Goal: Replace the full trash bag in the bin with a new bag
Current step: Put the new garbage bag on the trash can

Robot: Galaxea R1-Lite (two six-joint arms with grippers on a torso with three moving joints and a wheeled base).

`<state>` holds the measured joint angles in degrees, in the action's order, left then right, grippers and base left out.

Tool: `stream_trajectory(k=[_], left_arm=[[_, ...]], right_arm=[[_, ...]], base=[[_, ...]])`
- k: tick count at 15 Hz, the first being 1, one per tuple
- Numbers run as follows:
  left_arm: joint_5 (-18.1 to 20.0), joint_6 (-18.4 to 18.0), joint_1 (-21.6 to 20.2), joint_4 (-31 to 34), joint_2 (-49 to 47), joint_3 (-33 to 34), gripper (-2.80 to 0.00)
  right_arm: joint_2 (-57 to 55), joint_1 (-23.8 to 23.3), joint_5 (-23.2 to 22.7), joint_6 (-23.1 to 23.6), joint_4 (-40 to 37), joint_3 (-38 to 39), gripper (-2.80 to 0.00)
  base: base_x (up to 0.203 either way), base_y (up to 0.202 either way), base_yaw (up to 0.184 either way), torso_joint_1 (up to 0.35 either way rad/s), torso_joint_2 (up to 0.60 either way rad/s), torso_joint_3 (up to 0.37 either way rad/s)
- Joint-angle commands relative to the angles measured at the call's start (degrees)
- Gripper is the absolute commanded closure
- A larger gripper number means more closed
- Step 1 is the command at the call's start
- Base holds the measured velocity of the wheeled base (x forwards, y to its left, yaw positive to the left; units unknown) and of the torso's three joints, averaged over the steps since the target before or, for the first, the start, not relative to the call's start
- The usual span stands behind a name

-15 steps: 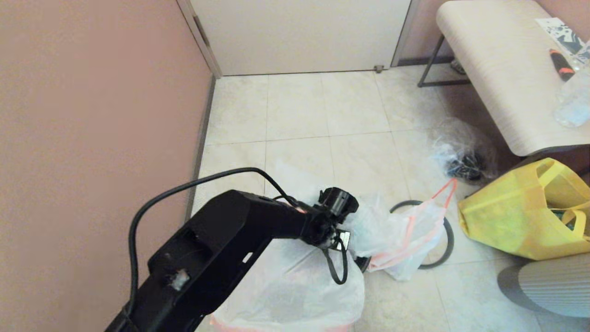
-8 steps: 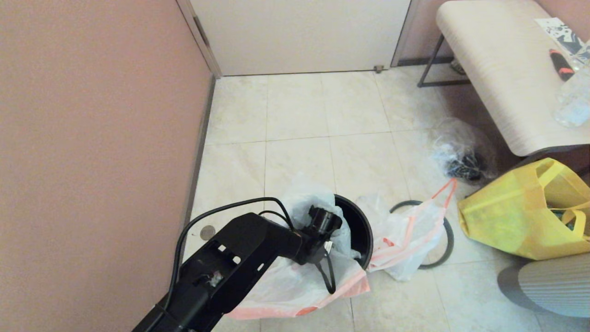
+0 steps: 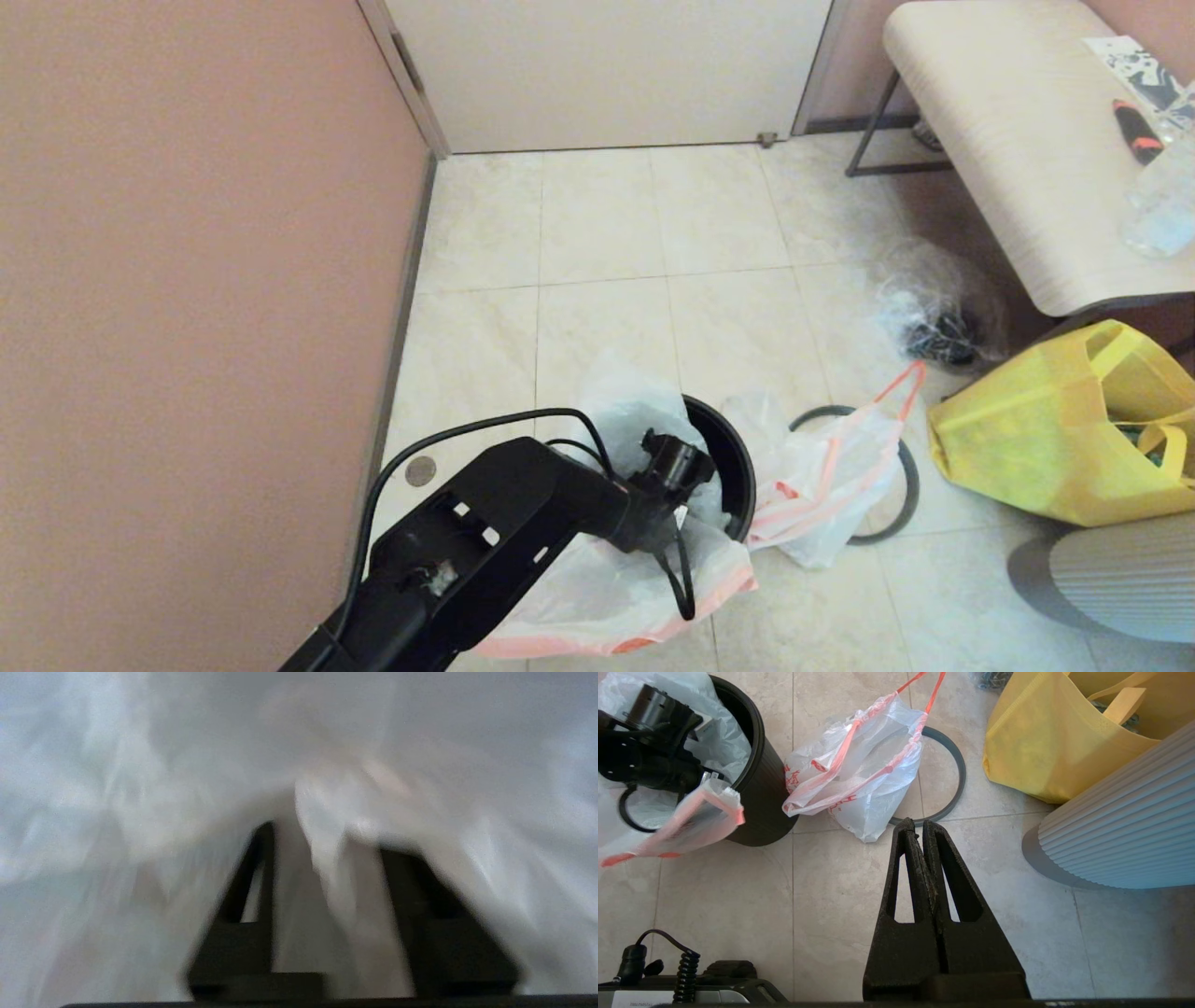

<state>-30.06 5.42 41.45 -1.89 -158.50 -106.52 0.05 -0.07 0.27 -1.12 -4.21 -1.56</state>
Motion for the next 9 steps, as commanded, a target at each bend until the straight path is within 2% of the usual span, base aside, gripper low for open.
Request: stream_trajectory(k=[1, 4, 7, 9], left_arm=[[-0.03, 0.45, 1.00, -0.06, 4.72, 3.64, -2.80], [2.08, 3.88, 3.16, 0.05, 13.17, 11.80, -2.80], [4.23, 10.80, 4.86, 1.54, 18.52, 18.83, -2.80], [4.59, 11.80, 4.75, 1.30, 22.47, 22.82, -2.80]], right_arm=[[-0.05, -0.01, 0.00, -0.02, -0.01, -0.02, 0.00], [-0.05, 0.07, 0.01, -0.01, -0.01, 0.06, 0.00], [-0.05, 0.06, 0.00, 0.03, -0.01, -0.01, 0.00], [-0.05, 0.03, 0.00, -0.01, -0.01, -0.02, 0.00]], base=[[0.000, 0.000, 0.000, 0.000, 0.00, 0.000], [0.000, 0.000, 0.000, 0.000, 0.00, 0.000], [0.000, 0.000, 0.000, 0.000, 0.00, 0.000], [0.000, 0.000, 0.000, 0.000, 0.00, 0.000]])
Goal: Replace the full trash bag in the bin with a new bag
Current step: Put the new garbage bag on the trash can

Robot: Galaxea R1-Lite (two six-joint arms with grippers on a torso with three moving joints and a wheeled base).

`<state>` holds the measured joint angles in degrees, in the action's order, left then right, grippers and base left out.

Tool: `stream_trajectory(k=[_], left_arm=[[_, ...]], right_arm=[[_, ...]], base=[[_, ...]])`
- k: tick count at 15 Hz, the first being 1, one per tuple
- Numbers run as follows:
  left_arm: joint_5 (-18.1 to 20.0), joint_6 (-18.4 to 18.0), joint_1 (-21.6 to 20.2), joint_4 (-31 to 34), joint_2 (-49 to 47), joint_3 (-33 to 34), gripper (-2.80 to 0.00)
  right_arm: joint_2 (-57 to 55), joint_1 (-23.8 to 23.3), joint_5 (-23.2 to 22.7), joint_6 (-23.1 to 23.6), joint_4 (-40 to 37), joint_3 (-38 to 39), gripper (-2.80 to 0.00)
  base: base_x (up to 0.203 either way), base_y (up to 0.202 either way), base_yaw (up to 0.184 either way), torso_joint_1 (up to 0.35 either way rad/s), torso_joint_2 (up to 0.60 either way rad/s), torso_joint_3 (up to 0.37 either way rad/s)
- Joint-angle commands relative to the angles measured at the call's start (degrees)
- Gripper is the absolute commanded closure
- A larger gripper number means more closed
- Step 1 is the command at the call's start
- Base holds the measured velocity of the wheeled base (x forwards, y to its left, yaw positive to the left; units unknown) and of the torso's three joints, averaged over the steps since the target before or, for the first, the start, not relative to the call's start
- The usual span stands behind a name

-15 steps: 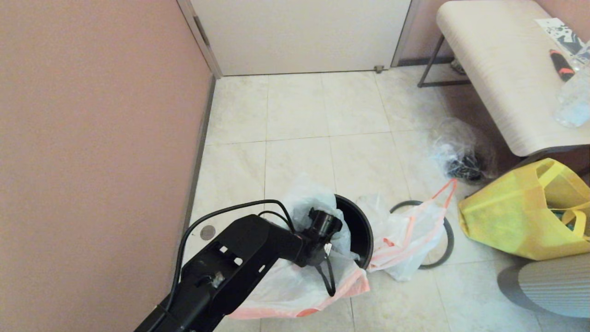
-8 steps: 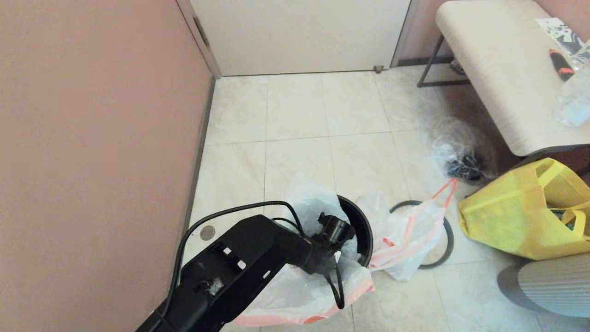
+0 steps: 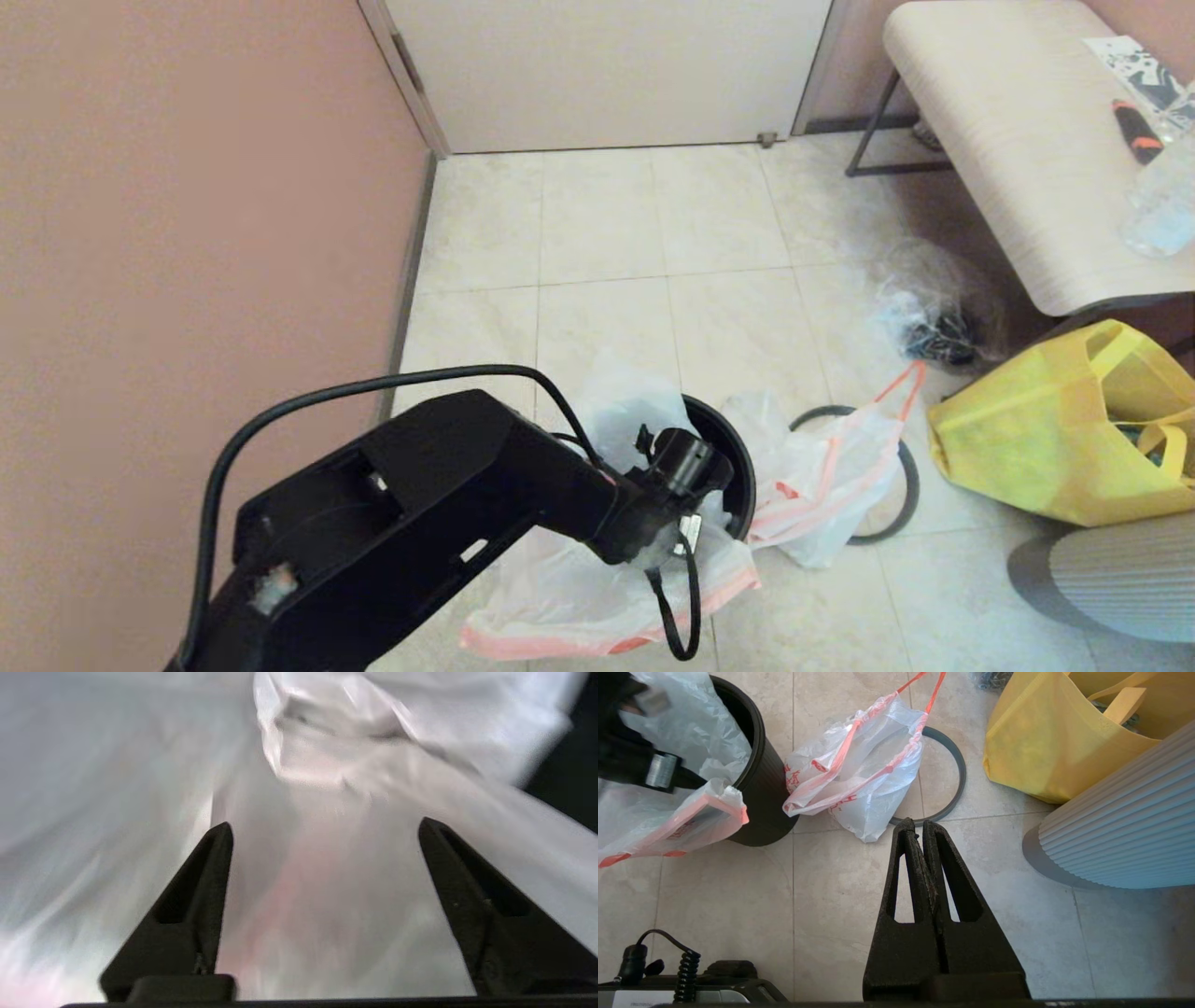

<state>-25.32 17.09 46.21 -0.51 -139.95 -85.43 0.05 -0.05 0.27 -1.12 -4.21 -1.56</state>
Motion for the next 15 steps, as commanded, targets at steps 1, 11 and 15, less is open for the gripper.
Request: stream_trajectory(k=[1, 11, 15], left_arm=[[-0.08, 0.26, -0.16, -0.18, 6.65, 3.73, -2.80], [2.35, -1.54, -11.61, -3.12, 16.45, 2.63, -2.80], [7.24, -1.82, -15.05, -4.98, 10.21, -2.18, -2.80]], right_arm=[[-0.05, 0.04, 0.00, 0.01, -0.01, -0.02, 0.00], [-0.05, 0.04, 0.01, -0.02, -0.01, -0.02, 0.00], [-0.05, 0.02, 0.02, 0.00, -0.01, -0.02, 0.00]], base=[[0.000, 0.000, 0.000, 0.000, 0.00, 0.000], [0.000, 0.000, 0.000, 0.000, 0.00, 0.000], [0.000, 0.000, 0.000, 0.000, 0.00, 0.000]])
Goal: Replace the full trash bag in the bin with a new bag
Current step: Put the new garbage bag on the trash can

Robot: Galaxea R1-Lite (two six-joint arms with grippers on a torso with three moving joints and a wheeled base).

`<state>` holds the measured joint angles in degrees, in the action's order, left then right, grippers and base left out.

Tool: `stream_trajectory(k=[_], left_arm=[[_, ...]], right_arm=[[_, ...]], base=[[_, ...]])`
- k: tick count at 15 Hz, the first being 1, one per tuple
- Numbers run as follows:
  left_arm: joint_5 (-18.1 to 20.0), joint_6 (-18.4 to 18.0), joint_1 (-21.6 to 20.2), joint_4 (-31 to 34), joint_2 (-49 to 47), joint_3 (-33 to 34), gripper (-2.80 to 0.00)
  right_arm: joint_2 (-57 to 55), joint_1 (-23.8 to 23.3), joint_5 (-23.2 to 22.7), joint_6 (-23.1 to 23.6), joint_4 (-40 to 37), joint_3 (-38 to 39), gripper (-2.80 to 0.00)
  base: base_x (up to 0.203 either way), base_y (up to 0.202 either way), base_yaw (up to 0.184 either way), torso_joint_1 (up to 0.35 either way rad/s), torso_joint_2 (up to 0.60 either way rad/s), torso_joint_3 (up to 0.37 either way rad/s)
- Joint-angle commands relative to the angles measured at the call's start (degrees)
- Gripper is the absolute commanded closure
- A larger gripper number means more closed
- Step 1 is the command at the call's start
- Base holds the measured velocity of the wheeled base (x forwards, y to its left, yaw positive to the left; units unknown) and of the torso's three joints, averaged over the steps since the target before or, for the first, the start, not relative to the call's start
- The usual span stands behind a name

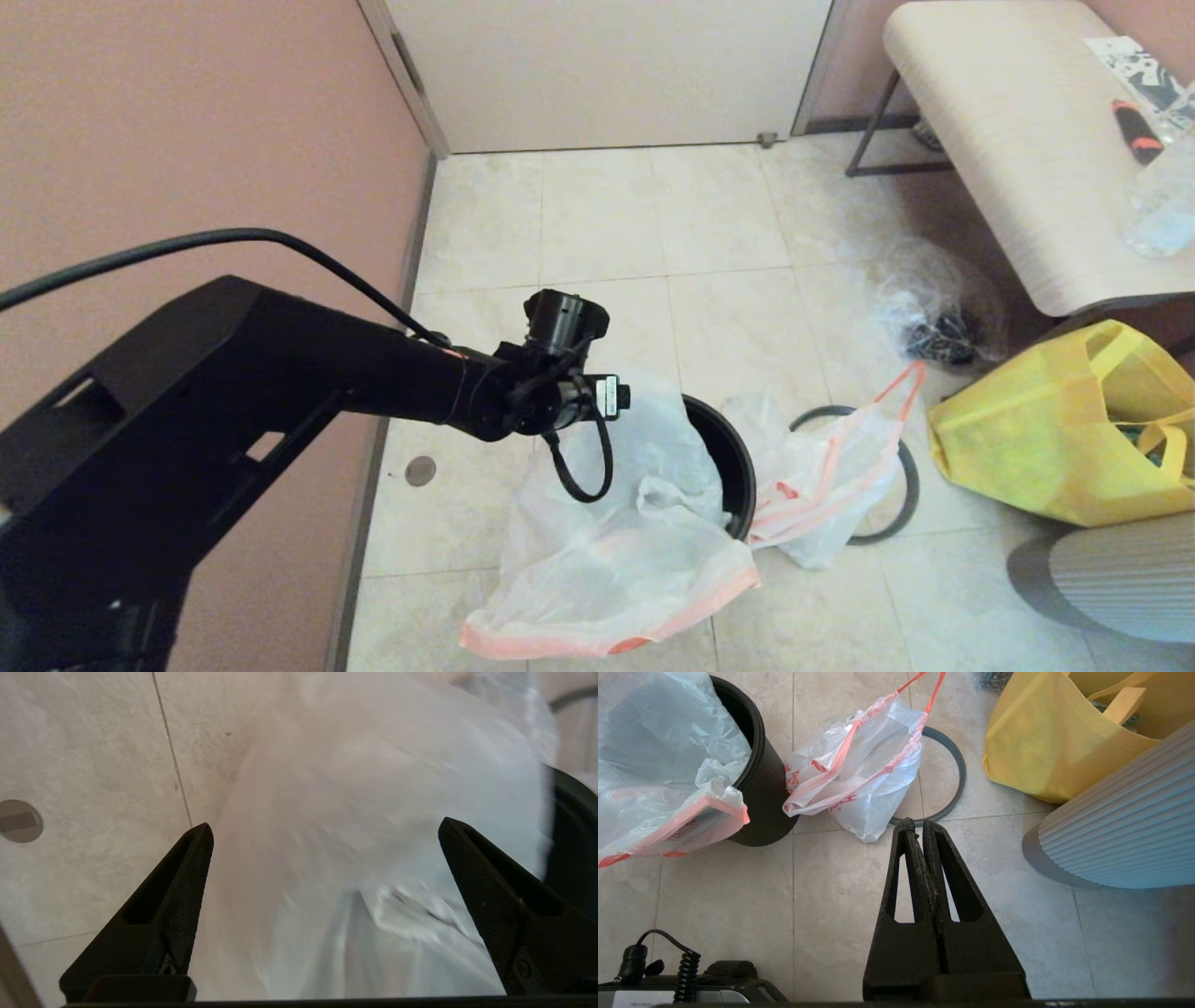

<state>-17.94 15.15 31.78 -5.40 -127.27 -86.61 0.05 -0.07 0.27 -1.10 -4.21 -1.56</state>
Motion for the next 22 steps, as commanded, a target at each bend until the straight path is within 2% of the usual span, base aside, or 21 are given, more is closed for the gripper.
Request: stream_trajectory(k=[1, 3, 5, 8, 10, 14, 15, 22], left_arm=[[0.82, 0.14, -1.34, -0.14, -3.66, -1.95, -2.80], [2.11, 0.27, -2.37, -1.00, -5.79, -3.87, -2.80], [4.12, 0.34, -3.16, -4.52, -7.51, -5.02, -2.80], [9.03, 0.68, -3.13, -4.45, -7.30, -3.06, -2.80], [10.72, 0.76, -3.06, -4.41, -7.68, -2.05, -2.80], [11.61, 0.93, -3.13, -4.80, -8.26, -2.42, -2.80], [11.61, 0.93, -3.30, -4.88, -8.01, -2.58, 0.00], [11.52, 1.02, -3.39, -5.06, -7.91, -2.68, 0.00]], right_arm=[[-0.05, -0.01, 0.00, -0.05, -0.01, -0.02, 0.00], [-0.05, -0.01, 0.00, -0.03, -0.01, -0.02, 0.00], [-0.05, -0.01, 0.00, -0.04, -0.01, 0.04, 0.00], [-0.05, 0.07, 0.00, -0.04, -0.01, -0.02, 0.00], [-0.05, 0.04, 0.00, -0.01, -0.01, -0.02, 0.00], [-0.05, 0.02, 0.00, -0.05, -0.01, 0.01, 0.00], [-0.05, -0.01, 0.00, -0.02, -0.01, 0.01, 0.00], [-0.05, -0.01, 0.01, -0.05, -0.01, -0.02, 0.00]], base=[[0.000, 0.000, 0.000, 0.000, 0.00, 0.000], [0.000, 0.000, 0.000, 0.000, 0.00, 0.000], [0.000, 0.000, 0.000, 0.000, 0.00, 0.000], [0.000, 0.000, 0.000, 0.000, 0.00, 0.000], [0.000, 0.000, 0.000, 0.000, 0.00, 0.000], [0.000, 0.000, 0.000, 0.000, 0.00, 0.000], [0.000, 0.000, 0.000, 0.000, 0.00, 0.000], [0.000, 0.000, 0.000, 0.000, 0.00, 0.000]])
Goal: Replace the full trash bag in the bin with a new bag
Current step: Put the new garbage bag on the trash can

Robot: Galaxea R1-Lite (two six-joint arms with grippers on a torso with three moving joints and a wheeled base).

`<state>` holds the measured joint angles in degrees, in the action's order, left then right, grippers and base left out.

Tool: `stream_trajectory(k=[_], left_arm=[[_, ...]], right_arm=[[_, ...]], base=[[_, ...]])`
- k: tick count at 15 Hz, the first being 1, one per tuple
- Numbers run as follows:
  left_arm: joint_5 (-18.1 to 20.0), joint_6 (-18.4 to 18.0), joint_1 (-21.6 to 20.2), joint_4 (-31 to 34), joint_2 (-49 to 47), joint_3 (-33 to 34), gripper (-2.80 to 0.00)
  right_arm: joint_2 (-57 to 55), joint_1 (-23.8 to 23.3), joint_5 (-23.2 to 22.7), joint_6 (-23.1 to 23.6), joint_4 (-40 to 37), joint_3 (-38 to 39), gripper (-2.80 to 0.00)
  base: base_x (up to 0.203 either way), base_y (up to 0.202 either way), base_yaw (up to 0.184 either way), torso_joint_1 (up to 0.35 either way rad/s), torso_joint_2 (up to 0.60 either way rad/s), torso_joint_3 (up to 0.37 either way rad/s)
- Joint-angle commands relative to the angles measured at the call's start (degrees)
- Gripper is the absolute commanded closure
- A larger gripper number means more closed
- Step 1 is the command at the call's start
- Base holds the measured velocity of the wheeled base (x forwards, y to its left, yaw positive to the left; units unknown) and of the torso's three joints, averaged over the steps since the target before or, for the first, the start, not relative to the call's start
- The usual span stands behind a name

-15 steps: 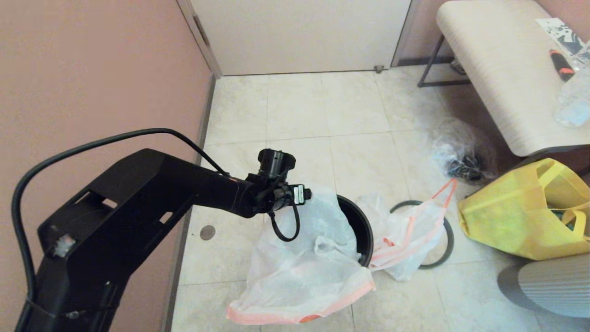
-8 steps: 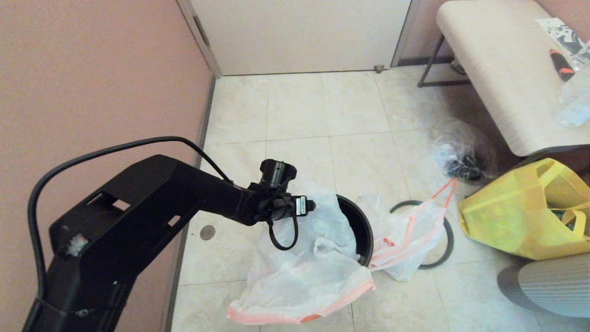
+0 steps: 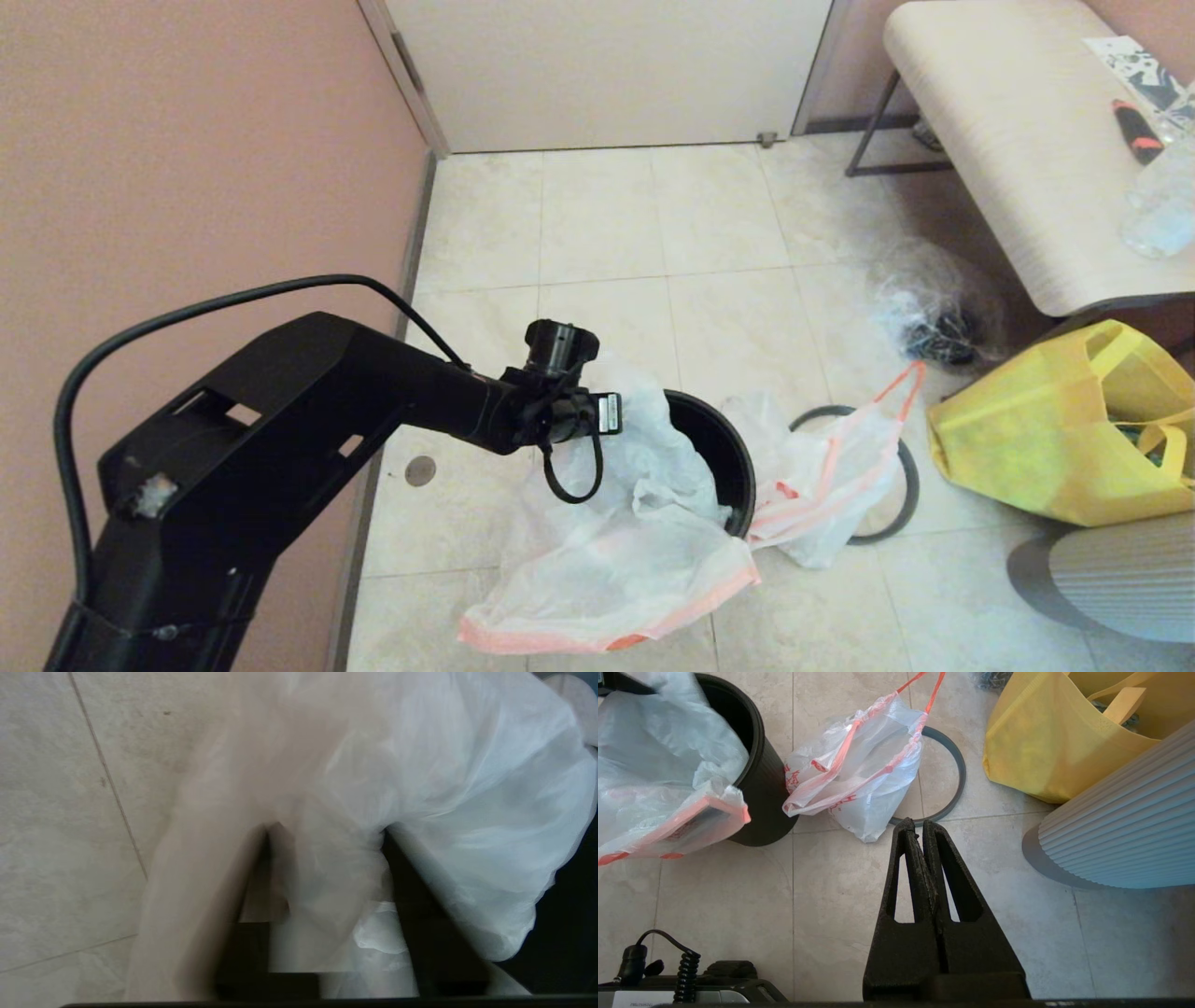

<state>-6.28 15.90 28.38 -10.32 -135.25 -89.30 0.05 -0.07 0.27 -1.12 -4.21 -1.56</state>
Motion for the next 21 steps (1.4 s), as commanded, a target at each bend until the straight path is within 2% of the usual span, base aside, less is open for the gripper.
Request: stream_trajectory(k=[1, 6, 10, 14, 19, 21], left_arm=[[-0.23, 0.27, 0.01, -0.14, 0.25, -0.01, 0.00], [-0.61, 2.18, 0.62, -0.16, 5.31, 1.79, 0.00], [-2.56, 1.88, 3.70, -0.88, 8.69, 6.85, 0.00], [-2.95, 1.96, 4.21, -0.51, 8.55, 11.94, 0.00], [-2.88, 2.37, 0.16, -1.05, 7.38, 21.18, 0.00], [-2.86, 2.31, -1.90, -1.20, 6.51, 21.87, 0.00]], right_arm=[[-0.05, 0.02, 0.00, -0.02, -0.01, -0.02, 0.00], [-0.05, -0.01, 0.00, -0.01, -0.01, -0.02, 0.00], [-0.05, 0.01, 0.00, -0.02, -0.01, 0.06, 0.00], [-0.05, -0.01, 0.00, 0.00, -0.01, 0.02, 0.00], [-0.05, -0.01, 0.06, -0.02, -0.01, -0.02, 0.00], [-0.05, -0.01, 0.00, -0.02, -0.01, -0.02, 0.00]], base=[[0.000, 0.000, 0.000, 0.000, 0.00, 0.000], [0.000, 0.000, 0.000, 0.000, 0.00, 0.000], [0.000, 0.000, 0.000, 0.000, 0.00, 0.000], [0.000, 0.000, 0.000, 0.000, 0.00, 0.000], [0.000, 0.000, 0.000, 0.000, 0.00, 0.000], [0.000, 0.000, 0.000, 0.000, 0.00, 0.000]])
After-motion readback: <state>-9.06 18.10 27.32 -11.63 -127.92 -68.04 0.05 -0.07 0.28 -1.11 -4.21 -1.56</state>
